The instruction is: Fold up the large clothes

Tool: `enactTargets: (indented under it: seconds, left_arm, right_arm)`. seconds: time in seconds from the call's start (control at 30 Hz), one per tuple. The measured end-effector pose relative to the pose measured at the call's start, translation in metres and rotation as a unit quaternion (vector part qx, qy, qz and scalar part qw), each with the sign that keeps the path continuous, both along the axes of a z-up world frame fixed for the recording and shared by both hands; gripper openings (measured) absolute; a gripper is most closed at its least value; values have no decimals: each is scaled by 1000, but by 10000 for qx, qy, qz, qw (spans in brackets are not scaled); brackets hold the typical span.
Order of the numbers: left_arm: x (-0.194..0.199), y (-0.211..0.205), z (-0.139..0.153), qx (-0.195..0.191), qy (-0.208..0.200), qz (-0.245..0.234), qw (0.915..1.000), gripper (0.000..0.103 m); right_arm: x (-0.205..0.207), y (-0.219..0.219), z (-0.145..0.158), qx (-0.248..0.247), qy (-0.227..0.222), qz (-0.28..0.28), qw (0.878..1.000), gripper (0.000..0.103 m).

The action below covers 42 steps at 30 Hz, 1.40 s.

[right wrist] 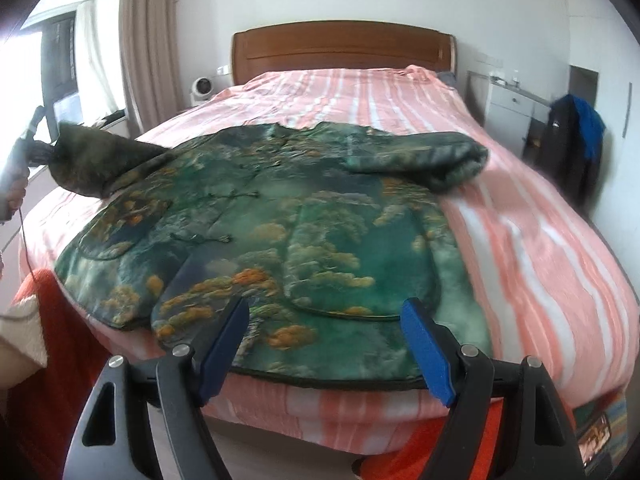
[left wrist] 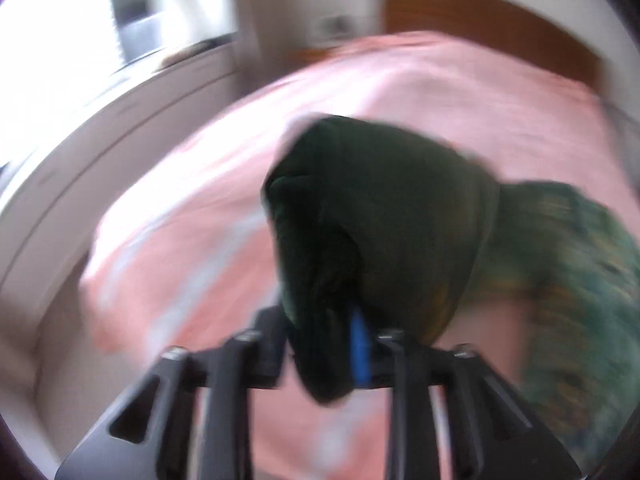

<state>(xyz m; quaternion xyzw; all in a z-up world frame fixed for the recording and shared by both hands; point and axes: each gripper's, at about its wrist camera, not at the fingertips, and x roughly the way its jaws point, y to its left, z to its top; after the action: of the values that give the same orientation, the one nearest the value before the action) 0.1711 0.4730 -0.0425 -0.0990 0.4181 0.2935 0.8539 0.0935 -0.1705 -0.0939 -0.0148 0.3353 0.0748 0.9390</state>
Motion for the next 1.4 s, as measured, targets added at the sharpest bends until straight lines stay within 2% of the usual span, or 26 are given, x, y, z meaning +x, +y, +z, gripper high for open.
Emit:
enactTargets:
  seconds: [0.07, 0.1, 0.17, 0.2, 0.23, 0.3, 0.4, 0.5, 0.6, 0.67, 0.7, 0.73, 0.8, 0.87, 0.93, 0.97, 1.0, 1.07, 1.1, 1.13, 1.17, 1.2, 1.23, 1.3, 1.37, 1.4]
  left_arm:
    - [-13, 31, -21, 127, 342, 660, 9972, 45]
    - [-18, 39, -27, 27, 428, 740, 9963, 46]
    - [-31, 45, -32, -290, 360, 720, 9963, 52]
    - [-35, 38, -29, -356, 269, 670, 9968, 59]
    - [-37, 32, -27, -400, 164, 590, 9973, 64]
    - [-41, 0, -17, -451, -122, 279, 9985, 75]
    - [-34, -63, -10, -632, -450, -298, 9965, 83]
    - [-32, -127, 2, -841, -596, -883, 9907, 84]
    - [-32, -181, -3, -1077, -567, -1346, 9834, 84]
    - [-31, -210, -9, -1174, -432, -1606, 9791, 84]
    - [-30, -219, -11, -1158, -355, -1696, 9780, 84]
    - [-29, -230, -11, -1103, -275, -1777, 9775, 84]
    - [-31, -245, -12, -857, -117, -1949, 9770, 84]
    - [-31, -249, -13, -699, -111, -1999, 9773, 84]
    - [-30, -250, -12, -695, -169, -1986, 9775, 84]
    - [-28, -250, -11, -731, -218, -1964, 9776, 84]
    - [-27, -249, -11, -754, -261, -1946, 9776, 84]
    - [-25, -250, -9, -762, -365, -1921, 9777, 84]
    - [-24, -252, -9, -741, -387, -1921, 9778, 85]
    - [-23, -253, -9, -735, -390, -1929, 9777, 86]
    - [-20, -256, -8, -734, -369, -1942, 9775, 86]
    - [-17, -260, -8, -740, -338, -1955, 9773, 87]
    - [-14, -263, -8, -754, -315, -1975, 9769, 87]
    - [-7, -271, -5, -760, -278, -1991, 9766, 89]
    - [2, -280, -1, -743, -316, -2006, 9763, 90]
    - [6, -284, 1, -715, -339, -2015, 9763, 90]
  right_arm:
    - [4, -1, 0, 53, 90, 95, 9999, 78]
    - [7, -3, 1, 87, 126, 152, 9998, 78]
    - [22, -15, 9, 17, 132, 227, 9997, 78]
    - [30, -20, 13, -82, 100, 235, 9996, 83]
    - [42, -25, 19, -295, 31, 260, 9992, 89]
    - [72, -28, 29, -937, -161, 367, 9948, 92]
    - [130, -12, 29, -2106, -285, 878, 9732, 92]
    - [195, 14, 4, -3119, -104, 1404, 9396, 92]
    - [259, 37, -37, -4103, 45, 1535, 8990, 91]
    - [289, 41, -52, -4325, 71, 1378, 8910, 90]
    - [310, 37, -54, -4154, 184, 1158, 9021, 82]
    - [319, 31, -50, -3915, 275, 1013, 9142, 52]
    - [332, 5, -22, -3146, 267, 370, 9481, 8]
    - [323, -34, 16, -2446, -70, -218, 9694, 9]
    - [305, -84, 48, -1929, -305, -837, 9772, 9]
    - [294, -112, 62, -1748, -398, -1185, 9766, 10]
    - [280, -146, 76, -1597, -482, -1605, 9728, 10]
    - [249, -217, 94, -1537, -545, -2637, 9507, 10]
    - [236, -242, 95, -1576, -510, -3033, 9384, 20]
    - [221, -271, 91, -1650, -359, -3492, 9217, 44]
    - [209, -293, 84, -1720, -158, -3861, 9061, 61]
    - [194, -313, 74, -1708, 18, -4151, 8936, 82]
    - [177, -326, 65, -1579, 114, -4303, 8887, 82]
    - [149, -332, 48, -1286, 309, -4416, 8874, 82]
    - [122, -310, 36, -754, 318, -4224, 9027, 82]
    - [107, -286, 31, -338, 251, -3974, 9167, 82]
